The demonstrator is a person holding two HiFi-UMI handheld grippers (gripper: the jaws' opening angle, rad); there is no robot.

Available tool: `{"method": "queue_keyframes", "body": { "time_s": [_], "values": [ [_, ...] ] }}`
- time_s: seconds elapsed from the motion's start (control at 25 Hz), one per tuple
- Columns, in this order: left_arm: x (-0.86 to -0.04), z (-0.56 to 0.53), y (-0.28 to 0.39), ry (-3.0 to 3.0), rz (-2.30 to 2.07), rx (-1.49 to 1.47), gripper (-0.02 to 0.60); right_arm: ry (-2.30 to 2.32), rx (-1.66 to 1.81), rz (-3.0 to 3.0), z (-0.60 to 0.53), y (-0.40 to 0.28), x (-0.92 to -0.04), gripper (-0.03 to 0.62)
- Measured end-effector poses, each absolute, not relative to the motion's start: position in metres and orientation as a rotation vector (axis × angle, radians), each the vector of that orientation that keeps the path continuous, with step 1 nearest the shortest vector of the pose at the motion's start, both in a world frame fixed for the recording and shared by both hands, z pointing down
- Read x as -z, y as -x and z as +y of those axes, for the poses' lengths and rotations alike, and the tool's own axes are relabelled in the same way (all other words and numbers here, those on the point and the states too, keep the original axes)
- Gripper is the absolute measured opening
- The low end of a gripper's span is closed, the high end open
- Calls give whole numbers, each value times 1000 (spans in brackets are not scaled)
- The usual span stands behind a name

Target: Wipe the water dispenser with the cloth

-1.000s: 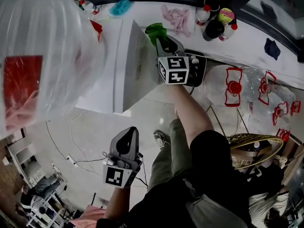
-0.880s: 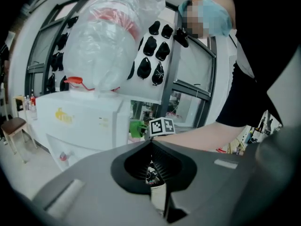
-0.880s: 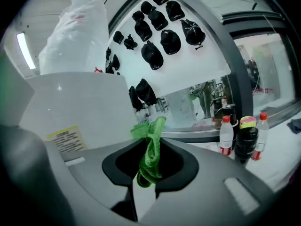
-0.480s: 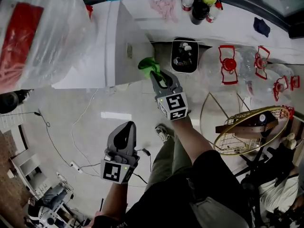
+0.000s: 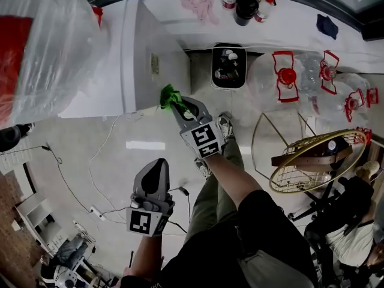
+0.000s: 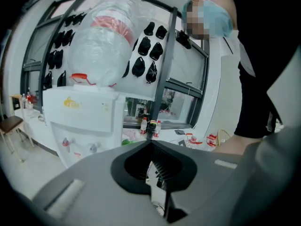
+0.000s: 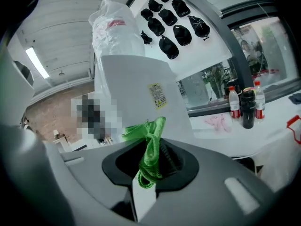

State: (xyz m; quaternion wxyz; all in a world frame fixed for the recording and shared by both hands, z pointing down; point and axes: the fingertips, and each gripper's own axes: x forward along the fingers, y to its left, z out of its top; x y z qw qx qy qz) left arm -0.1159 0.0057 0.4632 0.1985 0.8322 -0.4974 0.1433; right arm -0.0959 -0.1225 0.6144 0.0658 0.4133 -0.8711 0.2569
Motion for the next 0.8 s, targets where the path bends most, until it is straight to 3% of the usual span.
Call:
{"method": "queue_keyframes", "body": {
  "time_s": [0.8],
  "values": [
    [-488, -96, 101, -2167, -1525, -358, 2, -1324, -714, -2534, -369, 70, -651, 83]
  ]
}}
